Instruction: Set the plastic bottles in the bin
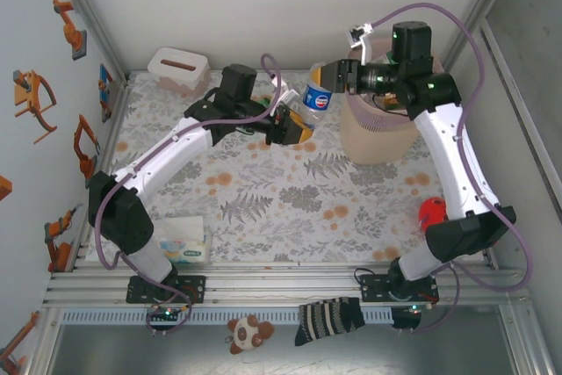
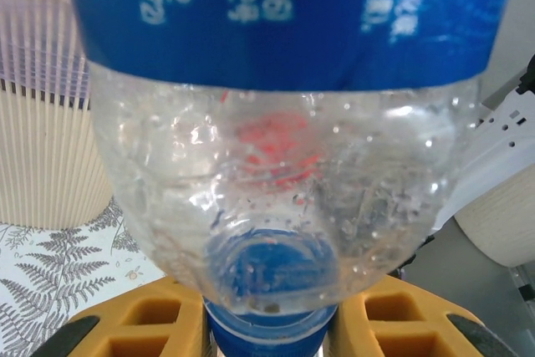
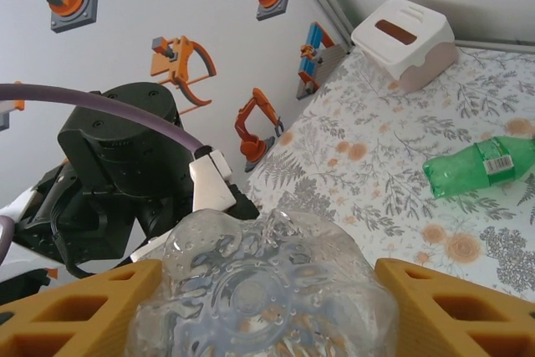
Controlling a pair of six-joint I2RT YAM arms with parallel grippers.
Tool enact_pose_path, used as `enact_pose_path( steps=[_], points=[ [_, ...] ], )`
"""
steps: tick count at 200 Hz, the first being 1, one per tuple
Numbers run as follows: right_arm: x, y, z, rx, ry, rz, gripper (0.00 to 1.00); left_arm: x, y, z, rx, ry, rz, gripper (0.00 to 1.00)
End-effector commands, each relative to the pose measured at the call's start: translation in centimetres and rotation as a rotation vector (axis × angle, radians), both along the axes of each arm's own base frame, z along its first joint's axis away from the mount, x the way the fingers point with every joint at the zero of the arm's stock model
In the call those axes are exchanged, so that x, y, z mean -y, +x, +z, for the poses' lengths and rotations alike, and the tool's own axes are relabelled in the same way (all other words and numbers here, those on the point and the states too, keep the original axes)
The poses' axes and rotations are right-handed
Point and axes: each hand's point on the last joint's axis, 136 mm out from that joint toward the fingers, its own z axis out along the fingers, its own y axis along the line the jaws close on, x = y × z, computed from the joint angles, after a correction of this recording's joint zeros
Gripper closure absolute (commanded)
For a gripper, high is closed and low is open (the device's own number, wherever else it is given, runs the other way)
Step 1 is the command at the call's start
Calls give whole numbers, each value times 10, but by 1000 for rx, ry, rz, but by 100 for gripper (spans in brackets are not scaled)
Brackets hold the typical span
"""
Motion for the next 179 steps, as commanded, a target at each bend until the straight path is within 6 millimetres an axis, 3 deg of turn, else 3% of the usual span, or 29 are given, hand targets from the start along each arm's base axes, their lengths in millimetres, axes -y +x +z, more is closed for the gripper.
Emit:
enact_pose_path(
  steps=[1,21,53,81,125,179],
  points=[
    [7,-5,17,67,-25,-46,42,1,-3,17,18,-35,-22,62],
    [14,-1,23,90,-43,-107,48,-7,8,27,8,-86,33,47],
    [38,13,32,130,-83,-260,53,-34,30,46,7,-199,148,37],
    [79,34,45,189,-134,-461,54,-51,39,48,11,-216,207,36],
    [152,70,63,292,-235,-811,56,-53,40,40,-6,-187,215,36],
    [189,109,67,478,-275,-1042,59,-52,43,40,-9,-182,222,36]
  ],
)
